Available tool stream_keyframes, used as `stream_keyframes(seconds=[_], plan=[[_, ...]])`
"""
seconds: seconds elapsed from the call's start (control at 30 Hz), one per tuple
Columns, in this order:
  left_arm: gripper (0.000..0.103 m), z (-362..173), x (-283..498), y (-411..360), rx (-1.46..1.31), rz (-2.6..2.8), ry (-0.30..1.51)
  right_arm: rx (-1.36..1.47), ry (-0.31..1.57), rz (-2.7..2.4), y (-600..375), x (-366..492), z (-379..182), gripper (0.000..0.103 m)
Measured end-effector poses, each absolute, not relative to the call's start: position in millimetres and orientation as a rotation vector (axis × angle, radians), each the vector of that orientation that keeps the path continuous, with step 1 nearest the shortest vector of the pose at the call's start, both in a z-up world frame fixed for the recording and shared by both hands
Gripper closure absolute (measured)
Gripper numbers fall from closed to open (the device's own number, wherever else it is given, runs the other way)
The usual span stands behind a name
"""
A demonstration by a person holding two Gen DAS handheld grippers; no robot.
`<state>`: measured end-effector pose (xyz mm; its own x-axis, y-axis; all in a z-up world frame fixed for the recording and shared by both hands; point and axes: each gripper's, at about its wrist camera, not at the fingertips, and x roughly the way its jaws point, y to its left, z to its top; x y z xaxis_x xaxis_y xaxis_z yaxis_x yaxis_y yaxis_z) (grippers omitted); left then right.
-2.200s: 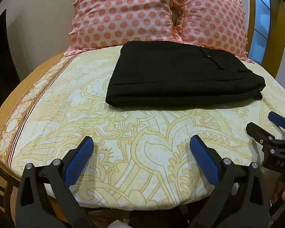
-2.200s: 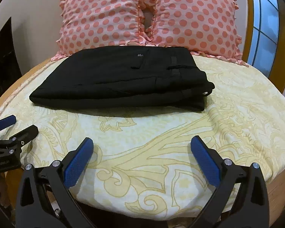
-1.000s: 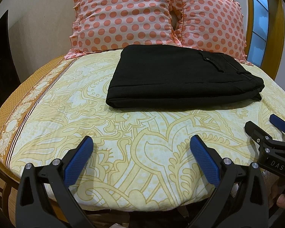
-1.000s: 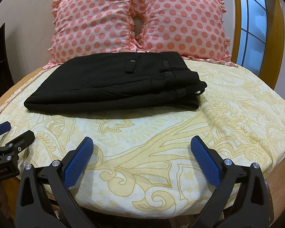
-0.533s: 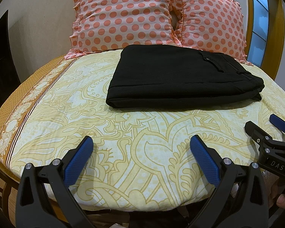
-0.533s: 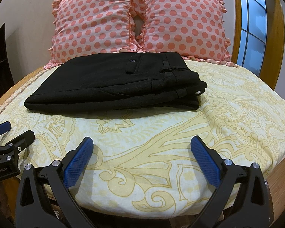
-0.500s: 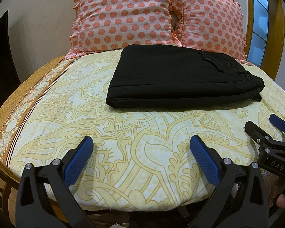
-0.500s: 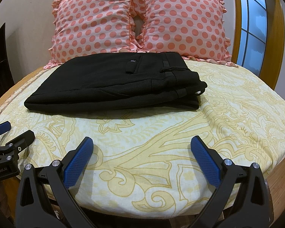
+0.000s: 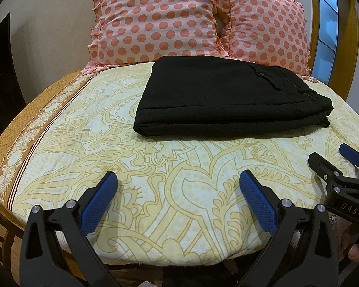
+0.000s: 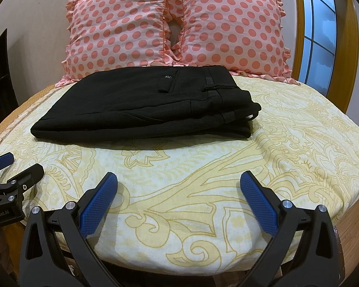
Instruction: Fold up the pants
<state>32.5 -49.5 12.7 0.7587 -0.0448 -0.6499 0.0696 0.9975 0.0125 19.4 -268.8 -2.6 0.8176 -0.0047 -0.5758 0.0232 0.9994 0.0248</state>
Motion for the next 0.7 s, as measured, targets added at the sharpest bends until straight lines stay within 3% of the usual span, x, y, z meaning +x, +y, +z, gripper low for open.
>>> stream_keyframes(seconds=[0.7], plan=[[0.002,11.7,32.5,-50.6,0.035,-0.060,0.709,0.032,0.613,-0.016,-268.3,19.4,-2.5,0.001]])
